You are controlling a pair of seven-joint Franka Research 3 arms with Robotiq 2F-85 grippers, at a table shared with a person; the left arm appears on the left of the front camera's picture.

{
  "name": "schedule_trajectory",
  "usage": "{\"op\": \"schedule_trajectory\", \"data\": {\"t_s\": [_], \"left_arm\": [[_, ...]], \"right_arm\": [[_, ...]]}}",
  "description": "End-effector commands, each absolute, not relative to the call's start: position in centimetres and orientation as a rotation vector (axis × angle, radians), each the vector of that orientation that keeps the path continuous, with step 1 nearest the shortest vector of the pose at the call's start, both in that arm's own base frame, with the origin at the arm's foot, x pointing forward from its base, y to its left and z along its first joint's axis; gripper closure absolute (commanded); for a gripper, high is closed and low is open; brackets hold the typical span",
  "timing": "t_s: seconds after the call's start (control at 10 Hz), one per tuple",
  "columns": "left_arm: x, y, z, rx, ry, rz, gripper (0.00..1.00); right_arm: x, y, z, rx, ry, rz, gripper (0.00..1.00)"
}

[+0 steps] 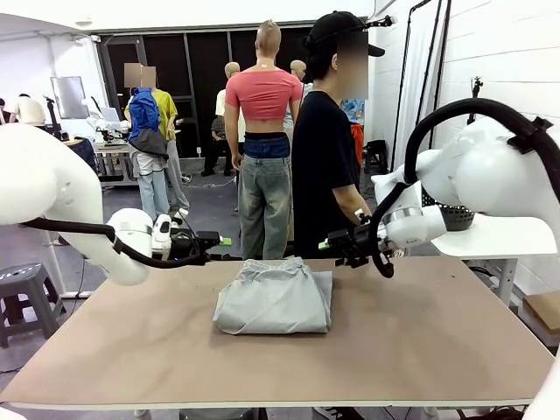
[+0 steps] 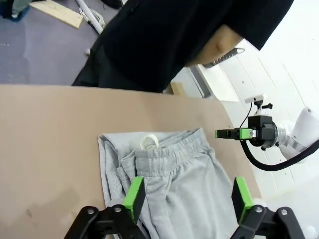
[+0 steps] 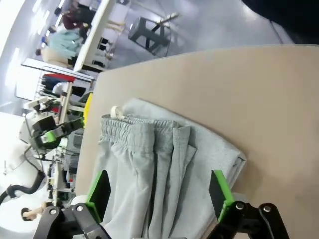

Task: Fold the training pants.
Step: Fold the Training pants in half.

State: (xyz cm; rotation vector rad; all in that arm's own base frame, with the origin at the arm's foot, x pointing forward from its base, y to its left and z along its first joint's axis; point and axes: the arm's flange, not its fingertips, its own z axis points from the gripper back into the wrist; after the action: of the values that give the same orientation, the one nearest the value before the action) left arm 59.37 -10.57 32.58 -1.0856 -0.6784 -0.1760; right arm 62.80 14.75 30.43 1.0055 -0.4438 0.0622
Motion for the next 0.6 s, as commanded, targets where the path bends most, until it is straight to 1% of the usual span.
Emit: {"op": "schedule_trajectory", "data": {"t_s": [0.0,0.1,0.2,0.3,0.5], "left_arm": [[56.4,-10.0,34.0,-1.064,-0.769,-0.184,0.00],[55.8,-9.6,35.1,-1.065,-0.803,-0.213,0.00],[55.5,-9.7,35.6,-1.074,-0.820,-0.228,0.00],[57.4,-9.5,35.1,-1.073,-0.747,-0.189,0.00],[57.4,-9.5,35.1,-1.073,-0.747,-0.189,0.00]], "right_arm": [[61.1,14.0,32.4,0.973,-0.454,0.042,0.00],[61.2,14.2,32.8,0.976,-0.452,0.049,0.00],[62.4,14.2,31.8,0.994,-0.462,0.060,0.00],[62.4,14.2,31.8,0.994,-0.462,0.060,0.00],[62.4,14.2,31.8,0.994,-0.462,0.060,0.00]]}}
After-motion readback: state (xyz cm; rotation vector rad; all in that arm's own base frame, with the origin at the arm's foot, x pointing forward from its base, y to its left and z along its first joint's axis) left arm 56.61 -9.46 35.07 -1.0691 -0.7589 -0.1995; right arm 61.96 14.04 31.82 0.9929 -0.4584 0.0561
